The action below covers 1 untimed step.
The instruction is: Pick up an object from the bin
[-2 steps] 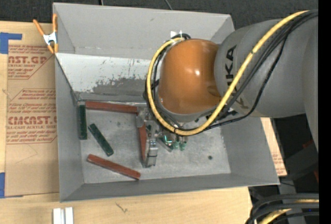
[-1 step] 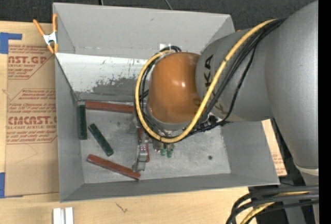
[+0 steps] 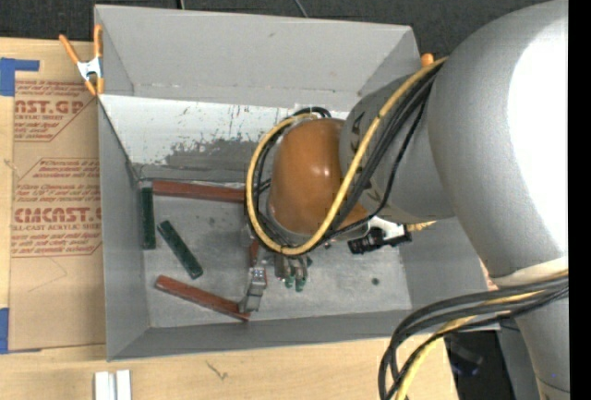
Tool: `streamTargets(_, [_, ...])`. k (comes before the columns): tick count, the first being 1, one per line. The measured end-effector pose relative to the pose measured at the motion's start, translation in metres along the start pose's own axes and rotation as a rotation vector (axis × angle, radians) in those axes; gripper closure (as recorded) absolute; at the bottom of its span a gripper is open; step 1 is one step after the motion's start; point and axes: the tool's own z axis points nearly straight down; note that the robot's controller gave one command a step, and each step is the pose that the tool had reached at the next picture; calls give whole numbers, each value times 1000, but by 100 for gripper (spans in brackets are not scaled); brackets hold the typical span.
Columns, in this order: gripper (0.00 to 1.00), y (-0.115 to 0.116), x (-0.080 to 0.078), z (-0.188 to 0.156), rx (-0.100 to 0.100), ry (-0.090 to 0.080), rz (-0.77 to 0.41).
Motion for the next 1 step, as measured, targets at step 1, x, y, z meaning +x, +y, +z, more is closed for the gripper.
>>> streamTargets(1, [0, 23, 8, 19, 3, 0, 38])
